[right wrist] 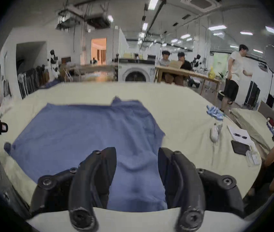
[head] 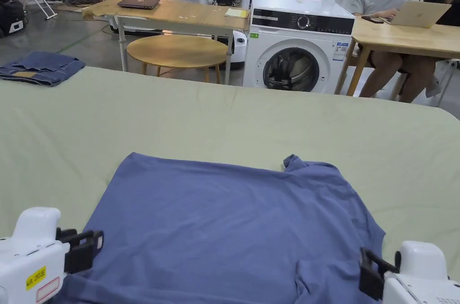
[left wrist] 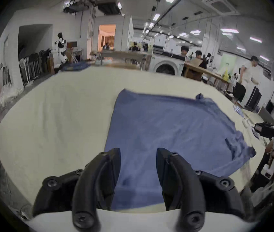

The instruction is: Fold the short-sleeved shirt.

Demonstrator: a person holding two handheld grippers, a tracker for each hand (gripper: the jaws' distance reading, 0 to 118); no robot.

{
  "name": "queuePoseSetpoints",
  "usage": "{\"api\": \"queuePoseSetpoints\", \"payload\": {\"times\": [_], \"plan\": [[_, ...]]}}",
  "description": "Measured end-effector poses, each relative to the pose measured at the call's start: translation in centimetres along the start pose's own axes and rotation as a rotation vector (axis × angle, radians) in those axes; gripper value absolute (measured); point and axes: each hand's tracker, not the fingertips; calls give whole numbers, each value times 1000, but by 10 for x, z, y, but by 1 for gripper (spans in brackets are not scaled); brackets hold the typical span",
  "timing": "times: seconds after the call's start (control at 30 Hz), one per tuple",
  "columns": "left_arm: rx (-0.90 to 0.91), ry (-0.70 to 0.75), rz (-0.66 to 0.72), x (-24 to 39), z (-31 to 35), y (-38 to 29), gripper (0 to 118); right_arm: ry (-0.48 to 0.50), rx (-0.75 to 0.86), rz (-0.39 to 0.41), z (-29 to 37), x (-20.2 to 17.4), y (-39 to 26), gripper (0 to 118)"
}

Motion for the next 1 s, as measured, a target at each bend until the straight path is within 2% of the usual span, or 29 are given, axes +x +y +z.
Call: {"api": "queuePoseSetpoints", "payload": {"times": [0.07,0.1,0.13,0.17,0.2,0.47,0.6,0.83,0.87,0.9,0.93,0.97,1.0], "plan": [[69,-3,-14,16,1,4,42,-16,64,0,1,-16,4,40],[98,11,-27,25,1,8,37,-18,95,-2,1,-24,6,29],[120,24,-41,32,1,11,21,-14,110,-6,1,-29,8,16],[146,35,-63,31,-7,11,6,-3,120,-19,1,-35,10,10],[158,46,-69,37,-8,13,0,6,137,-29,2,-39,11,1],[135,46,-115,45,0,19,0,26,149,-20,6,-55,12,0],[-8,75,-85,16,4,19,0,24,112,1,2,-51,6,0],[-311,83,71,-43,-11,8,0,18,40,9,-7,-42,-2,0],[-343,77,84,-49,-14,5,0,20,35,9,-7,-41,-3,0],[-370,63,104,-55,-17,1,7,20,28,13,-8,-41,-3,0],[-387,70,122,-59,-21,-2,26,17,21,18,-8,-41,-3,0],[-411,76,133,-62,-25,-5,40,19,19,20,-8,-40,-4,0],[-436,89,141,-65,-30,-10,45,20,15,23,-8,-40,-4,0]]}}
